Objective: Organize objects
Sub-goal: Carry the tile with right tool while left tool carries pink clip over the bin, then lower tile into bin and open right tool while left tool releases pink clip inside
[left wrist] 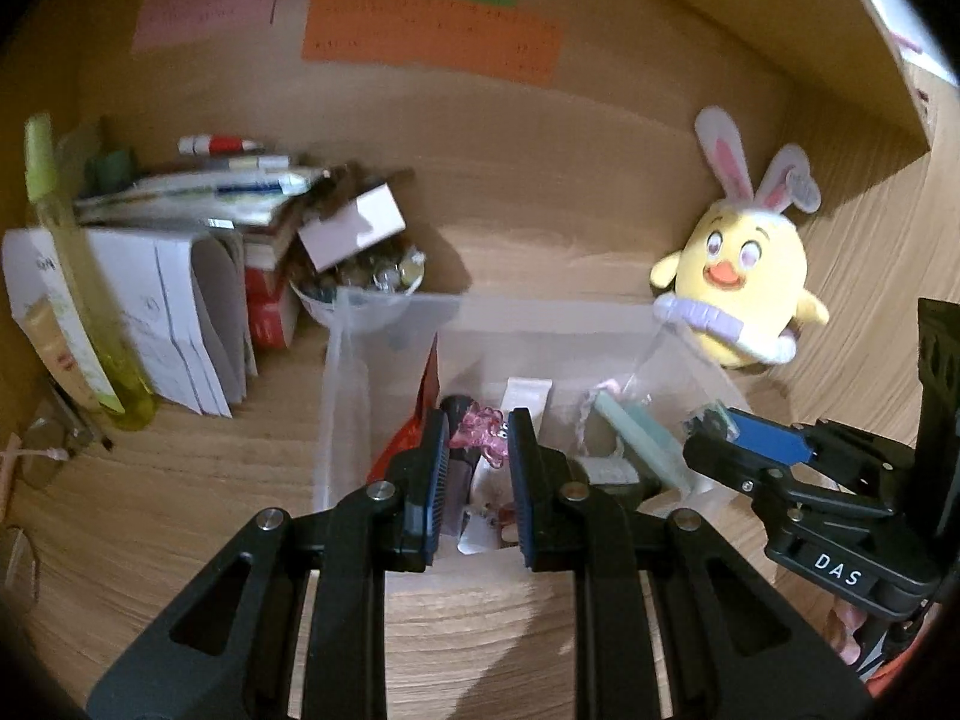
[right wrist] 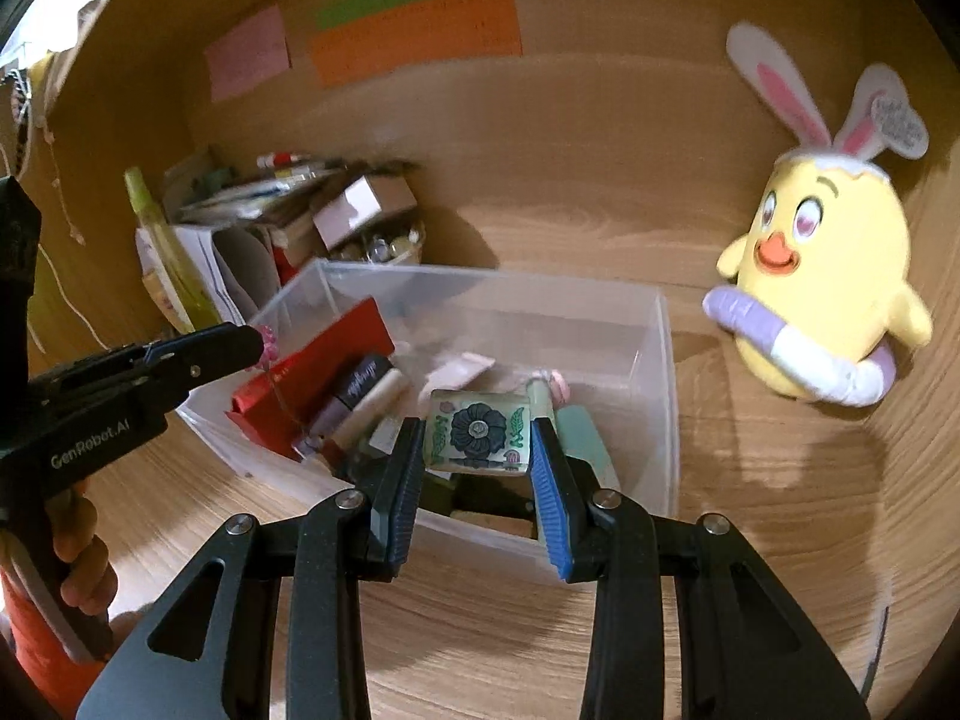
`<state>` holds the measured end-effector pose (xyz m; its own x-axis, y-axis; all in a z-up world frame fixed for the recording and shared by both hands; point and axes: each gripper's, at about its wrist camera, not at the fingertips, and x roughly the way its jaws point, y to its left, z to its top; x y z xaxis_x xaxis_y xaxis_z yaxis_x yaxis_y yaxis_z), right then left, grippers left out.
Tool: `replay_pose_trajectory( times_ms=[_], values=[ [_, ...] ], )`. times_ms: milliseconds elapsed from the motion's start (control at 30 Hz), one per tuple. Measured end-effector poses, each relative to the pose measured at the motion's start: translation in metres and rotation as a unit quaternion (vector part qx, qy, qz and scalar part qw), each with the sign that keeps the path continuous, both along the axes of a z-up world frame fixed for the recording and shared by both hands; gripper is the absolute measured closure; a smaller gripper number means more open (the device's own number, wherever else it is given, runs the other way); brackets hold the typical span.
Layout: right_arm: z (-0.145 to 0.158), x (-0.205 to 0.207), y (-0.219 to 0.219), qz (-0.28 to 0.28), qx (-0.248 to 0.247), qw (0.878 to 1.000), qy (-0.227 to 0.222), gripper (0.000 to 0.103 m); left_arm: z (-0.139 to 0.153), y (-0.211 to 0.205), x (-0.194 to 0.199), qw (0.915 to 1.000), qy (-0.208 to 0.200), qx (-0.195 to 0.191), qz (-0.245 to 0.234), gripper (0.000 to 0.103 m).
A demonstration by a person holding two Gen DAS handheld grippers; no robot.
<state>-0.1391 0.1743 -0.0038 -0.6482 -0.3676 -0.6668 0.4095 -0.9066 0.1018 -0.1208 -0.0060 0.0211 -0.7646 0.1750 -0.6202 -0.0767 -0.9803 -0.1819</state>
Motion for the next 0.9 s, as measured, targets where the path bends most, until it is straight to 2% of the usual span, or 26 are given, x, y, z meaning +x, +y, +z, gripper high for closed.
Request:
replay_pose_trajectory(
  times_ms=[300,567,700,833,900],
  values=[
    [-0.012,-0.008,-0.004,0.003,0.006,1.000,-0.018,0.071,-0.013,0.002,-0.005,0.9998,-0.018,0.003,-0.006,0.084],
    [-0.011,-0.009,-0.006,0.004,0.011,1.000,-0.015,0.071,-0.015,0.004,-0.006,0.9996,-0.026,0.001,-0.010,0.082],
    [-0.007,-0.006,-0.004,0.008,0.008,1.000,-0.015,0.070,-0.015,0.004,-0.004,0.9997,-0.022,-0.002,-0.010,0.069],
    [0.000,0.001,0.000,0.010,0.004,1.000,-0.007,0.062,-0.011,0.004,0.003,0.9999,-0.013,-0.005,-0.007,0.061],
    [0.004,0.007,0.002,0.011,0.002,1.000,0.000,0.059,-0.009,0.004,0.007,0.9999,-0.008,-0.006,-0.005,0.053]
  ],
)
